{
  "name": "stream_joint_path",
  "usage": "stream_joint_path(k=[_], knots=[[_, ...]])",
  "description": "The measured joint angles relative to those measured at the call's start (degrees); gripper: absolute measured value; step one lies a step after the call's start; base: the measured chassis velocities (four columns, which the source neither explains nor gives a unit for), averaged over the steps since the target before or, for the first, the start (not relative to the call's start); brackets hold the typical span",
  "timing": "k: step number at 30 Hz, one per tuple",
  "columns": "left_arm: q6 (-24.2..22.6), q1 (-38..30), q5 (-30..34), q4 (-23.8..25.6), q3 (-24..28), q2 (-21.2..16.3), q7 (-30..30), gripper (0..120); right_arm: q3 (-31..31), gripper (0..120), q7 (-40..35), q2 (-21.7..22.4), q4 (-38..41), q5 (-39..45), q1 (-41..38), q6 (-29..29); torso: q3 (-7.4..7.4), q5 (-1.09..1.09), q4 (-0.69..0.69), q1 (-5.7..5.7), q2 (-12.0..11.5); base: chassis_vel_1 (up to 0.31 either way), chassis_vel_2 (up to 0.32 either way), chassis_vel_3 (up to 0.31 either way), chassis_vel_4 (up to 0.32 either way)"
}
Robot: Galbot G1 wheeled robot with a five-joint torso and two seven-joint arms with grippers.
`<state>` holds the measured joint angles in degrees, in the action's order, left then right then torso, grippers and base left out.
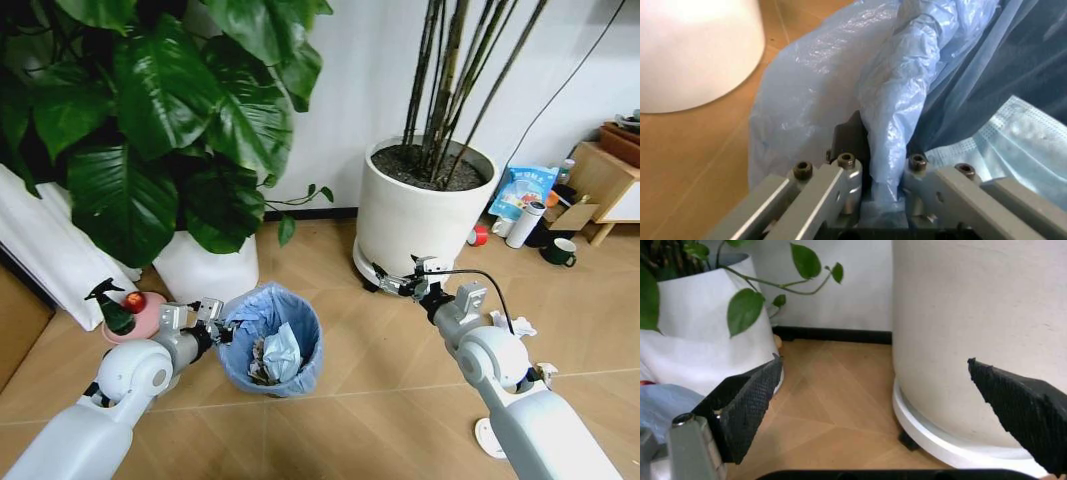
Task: Pick up the trash bin and place the garbage on the floor into it.
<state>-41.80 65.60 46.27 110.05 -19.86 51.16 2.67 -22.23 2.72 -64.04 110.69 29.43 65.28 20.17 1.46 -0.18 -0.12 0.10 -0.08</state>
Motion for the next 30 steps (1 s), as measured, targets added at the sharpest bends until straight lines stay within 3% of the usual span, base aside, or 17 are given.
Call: stream_joint_path(k=[22, 27, 30], knots=[[0.30, -0.14, -0.33, -0.46, 0.00, 0.34, -0.67, 2, -0.74, 100, 0.19, 2.19, -1.60, -0.41, 1.53, 0.31, 0.00, 0.01, -0.01, 0.00, 0.00, -0.127, -0.126, 0.126, 0.120], [0.31, -0.20, -0.31, -0.44, -0.04, 0.56, -0.70, 2, -3.02, 100, 4.06, 5.42, -3.39, -1.19, 3.41, -1.00, 0.00, -0.01, 0.00, 0.00, 0.00, 0.000, 0.000, 0.000, 0.000], [0.32, -0.19, -0.37, -0.40, -0.09, 0.98, -0.71, 2, -6.32, 100, 10.80, 8.86, -5.92, -2.73, 6.40, -2.74, 0.00, 0.00, 0.01, 0.00, 0.00, 0.034, 0.011, -0.018, -0.022]])
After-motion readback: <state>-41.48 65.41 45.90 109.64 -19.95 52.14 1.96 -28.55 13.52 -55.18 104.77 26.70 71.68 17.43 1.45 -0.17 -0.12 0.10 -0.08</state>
